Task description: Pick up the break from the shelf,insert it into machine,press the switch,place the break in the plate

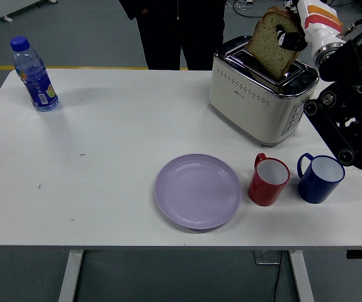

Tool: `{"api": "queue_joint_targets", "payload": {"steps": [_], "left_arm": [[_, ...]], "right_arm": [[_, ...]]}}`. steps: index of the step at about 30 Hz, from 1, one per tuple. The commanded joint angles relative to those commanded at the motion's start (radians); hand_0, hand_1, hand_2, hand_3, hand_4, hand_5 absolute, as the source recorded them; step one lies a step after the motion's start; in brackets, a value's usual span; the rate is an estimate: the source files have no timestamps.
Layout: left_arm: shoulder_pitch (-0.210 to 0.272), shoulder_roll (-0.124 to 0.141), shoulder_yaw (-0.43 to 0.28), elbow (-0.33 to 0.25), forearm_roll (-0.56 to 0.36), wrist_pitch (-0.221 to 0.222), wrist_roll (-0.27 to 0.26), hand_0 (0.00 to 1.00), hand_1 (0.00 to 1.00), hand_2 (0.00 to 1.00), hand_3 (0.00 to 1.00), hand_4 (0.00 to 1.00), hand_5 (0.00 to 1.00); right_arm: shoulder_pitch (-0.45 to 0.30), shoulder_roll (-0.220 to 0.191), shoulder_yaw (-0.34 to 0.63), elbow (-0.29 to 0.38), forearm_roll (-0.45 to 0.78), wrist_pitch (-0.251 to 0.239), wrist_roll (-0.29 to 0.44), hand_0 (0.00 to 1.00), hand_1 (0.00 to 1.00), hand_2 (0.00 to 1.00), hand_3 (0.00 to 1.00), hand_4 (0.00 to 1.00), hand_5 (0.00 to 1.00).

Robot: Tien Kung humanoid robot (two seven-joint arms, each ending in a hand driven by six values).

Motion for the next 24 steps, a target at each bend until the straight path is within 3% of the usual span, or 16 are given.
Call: {"api": "queue_joint_targets", "payload": {"steps": [17,18,23,24], "left_arm": [[0.004,-0.002,-0.007,0.000,0.014,0.001,0.003,0.695,0.574,0.718,0.681,0.517,0.960],[0.004,-0.001,-0.006,0.000,0.014,0.001,0.004,0.696,0.572,0.717,0.680,0.517,0.959],[0.004,-0.001,-0.006,0.000,0.014,0.000,0.003,0.696,0.572,0.717,0.680,0.517,0.959],[0.004,0.000,-0.006,0.000,0.014,0.000,0.003,0.695,0.574,0.718,0.680,0.517,0.959]], "right_arm": [[0.018,0.025,-0.034,-0.112,-0.013,0.008,0.029,0.201,0.335,0.435,0.518,0.548,0.002],[0.019,0.027,-0.036,-0.117,-0.014,0.011,0.029,0.299,0.405,0.509,0.581,0.592,0.027],[0.022,0.030,-0.040,-0.128,-0.004,0.013,0.040,0.299,0.405,0.509,0.581,0.592,0.027],[0.023,0.031,-0.040,-0.129,0.002,0.014,0.043,0.608,0.624,0.735,0.777,0.657,0.067]]}}
